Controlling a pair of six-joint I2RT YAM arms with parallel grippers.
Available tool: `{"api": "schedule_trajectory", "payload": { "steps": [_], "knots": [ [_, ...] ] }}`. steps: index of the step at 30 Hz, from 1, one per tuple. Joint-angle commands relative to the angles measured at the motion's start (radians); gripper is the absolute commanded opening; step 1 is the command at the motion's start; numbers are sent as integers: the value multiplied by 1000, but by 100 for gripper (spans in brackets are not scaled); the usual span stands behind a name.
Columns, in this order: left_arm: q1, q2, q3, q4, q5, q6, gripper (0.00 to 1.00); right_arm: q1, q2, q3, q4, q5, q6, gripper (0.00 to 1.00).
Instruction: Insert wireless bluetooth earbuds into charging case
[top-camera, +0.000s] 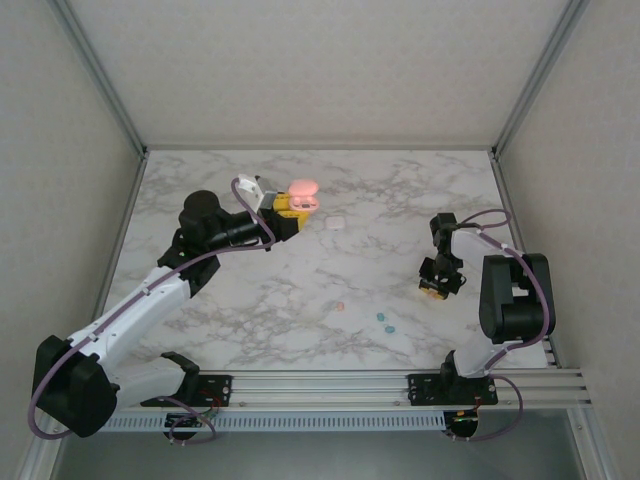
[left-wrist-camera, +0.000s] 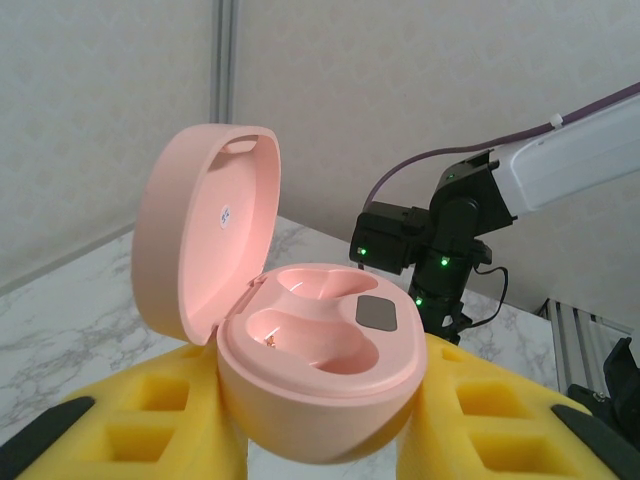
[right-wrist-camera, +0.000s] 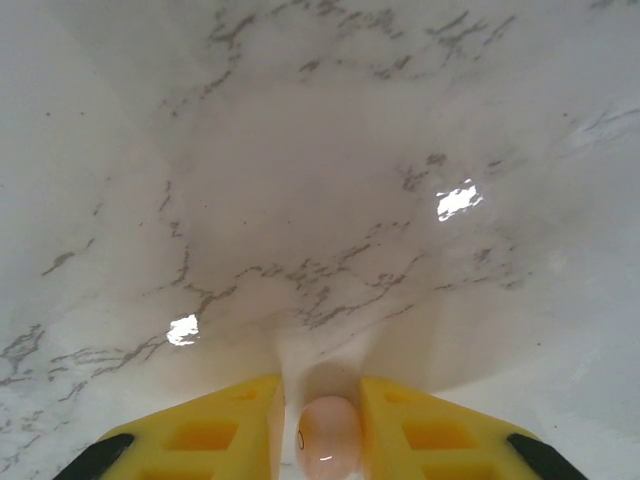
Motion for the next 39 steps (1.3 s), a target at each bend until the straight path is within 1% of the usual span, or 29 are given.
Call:
{"api": "schedule_trajectory", "payload": {
  "steps": [1, 2, 6, 7, 10, 13, 16, 19, 22, 27, 31, 36, 39],
  "knots": [
    [-9, -1, 40, 6, -6, 8, 24, 3, 0, 16, -13, 31, -19, 23],
    [-9, 0, 39, 6, -7, 8, 24, 3, -2, 18, -14, 30, -20, 20],
    [-9, -1, 38, 9, -13, 4, 24, 3, -16, 25, -23, 22, -22, 20],
    [-9, 0, 37, 10, -14, 3, 24, 3, -20, 26, -24, 16, -22, 18],
    [-9, 2, 35, 15, -18, -2, 24, 3, -47, 35, -19, -39, -26, 17],
    [-9, 3, 30, 27, -28, -7, 24, 3, -102, 42, 21, -187, -31, 17],
    [-7, 11, 32, 30, -35, -10, 23, 3, -183, 54, 113, -414, 4, 18],
    [4, 24, 30, 48, -34, -26, 23, 5, -267, 62, 266, -638, 94, 18],
    [12, 35, 28, 65, -34, -37, 23, 10, -300, 111, 327, -748, 136, 20],
    [26, 44, 27, 88, -41, -51, 23, 46, -290, 188, 366, -951, 117, 21],
    [32, 53, 21, 108, -36, -64, 22, 69, -297, 217, 425, -1022, 127, 21],
    [30, 60, 1, 156, -23, -91, 22, 89, -313, 240, 589, -1099, 244, 22],
    [29, 60, -2, 168, -23, -87, 23, 106, -310, 272, 600, -1123, 259, 23]
  ]
}}
